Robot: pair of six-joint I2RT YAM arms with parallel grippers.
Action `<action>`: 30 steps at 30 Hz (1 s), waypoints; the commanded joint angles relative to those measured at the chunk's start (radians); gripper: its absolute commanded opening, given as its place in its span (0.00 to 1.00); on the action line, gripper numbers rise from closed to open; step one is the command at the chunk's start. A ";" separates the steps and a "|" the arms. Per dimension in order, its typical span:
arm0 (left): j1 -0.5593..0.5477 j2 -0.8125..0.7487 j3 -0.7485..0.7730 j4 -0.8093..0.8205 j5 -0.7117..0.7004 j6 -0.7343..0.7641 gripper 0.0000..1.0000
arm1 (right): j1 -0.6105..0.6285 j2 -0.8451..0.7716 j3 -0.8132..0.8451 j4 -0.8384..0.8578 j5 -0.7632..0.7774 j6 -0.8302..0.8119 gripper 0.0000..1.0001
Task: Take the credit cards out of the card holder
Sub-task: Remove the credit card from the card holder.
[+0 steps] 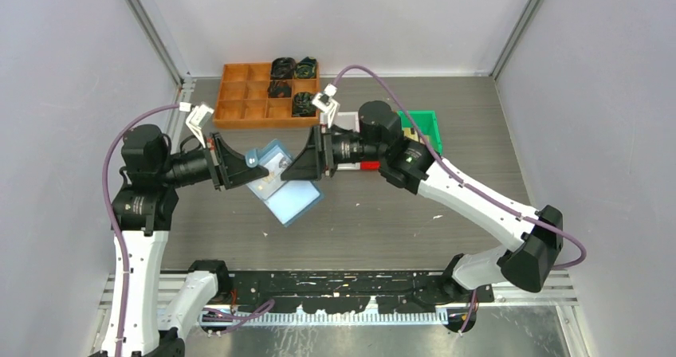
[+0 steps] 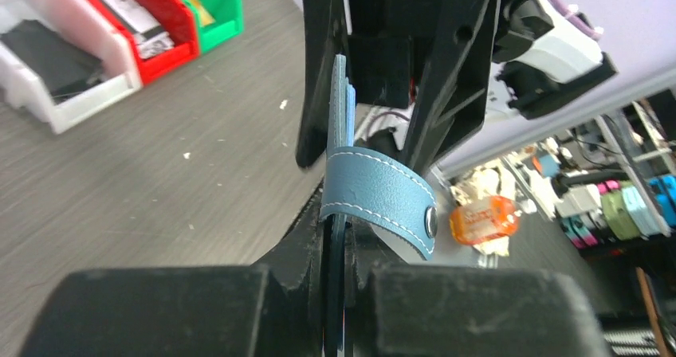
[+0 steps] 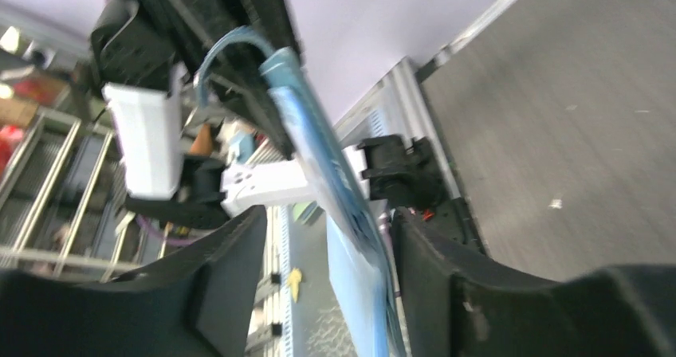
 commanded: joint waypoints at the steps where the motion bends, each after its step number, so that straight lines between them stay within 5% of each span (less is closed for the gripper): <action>1: 0.004 0.008 0.023 -0.001 -0.139 0.055 0.00 | -0.104 -0.081 0.034 -0.067 0.097 -0.011 0.69; 10: 0.004 0.002 -0.003 0.030 -0.394 0.049 0.00 | -0.216 -0.209 -0.079 0.071 0.164 0.183 0.67; 15: 0.004 0.007 -0.029 0.084 -0.408 -0.033 0.00 | -0.177 -0.170 -0.165 0.294 0.138 0.359 0.63; 30: 0.004 0.014 -0.057 0.190 -0.375 -0.193 0.00 | -0.046 0.055 -0.214 0.559 0.150 0.520 0.57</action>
